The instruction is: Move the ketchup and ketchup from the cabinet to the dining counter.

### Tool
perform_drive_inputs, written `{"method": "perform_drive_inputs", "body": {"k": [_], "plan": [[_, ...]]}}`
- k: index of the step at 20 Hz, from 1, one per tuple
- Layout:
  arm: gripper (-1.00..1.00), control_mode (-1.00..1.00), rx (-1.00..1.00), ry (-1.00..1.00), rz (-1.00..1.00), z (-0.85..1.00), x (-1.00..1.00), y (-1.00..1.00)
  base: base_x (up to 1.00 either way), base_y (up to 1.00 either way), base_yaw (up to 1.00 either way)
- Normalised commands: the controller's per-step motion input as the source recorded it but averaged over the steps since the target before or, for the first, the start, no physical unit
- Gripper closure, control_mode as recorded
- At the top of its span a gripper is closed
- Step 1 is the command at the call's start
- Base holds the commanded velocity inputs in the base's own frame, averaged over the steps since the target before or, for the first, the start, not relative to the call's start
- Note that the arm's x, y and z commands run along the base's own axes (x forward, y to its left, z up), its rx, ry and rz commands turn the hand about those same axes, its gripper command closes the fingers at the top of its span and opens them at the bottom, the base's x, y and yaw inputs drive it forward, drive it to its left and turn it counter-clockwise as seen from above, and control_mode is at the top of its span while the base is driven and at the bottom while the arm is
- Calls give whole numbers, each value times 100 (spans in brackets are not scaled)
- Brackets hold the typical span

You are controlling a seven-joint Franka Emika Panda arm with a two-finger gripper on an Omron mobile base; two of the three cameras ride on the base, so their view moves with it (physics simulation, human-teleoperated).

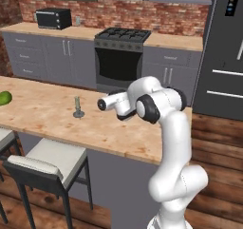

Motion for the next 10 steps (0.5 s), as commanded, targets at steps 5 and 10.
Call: {"method": "perform_drive_inputs", "body": {"k": [5, 10], "plan": [[-100, -100, 0, -10, 0, -10, -19, -7, 0, 0, 0], [-100, -100, 0, -13, 0, 12, -15, 0, 0, 0, 0]]}}
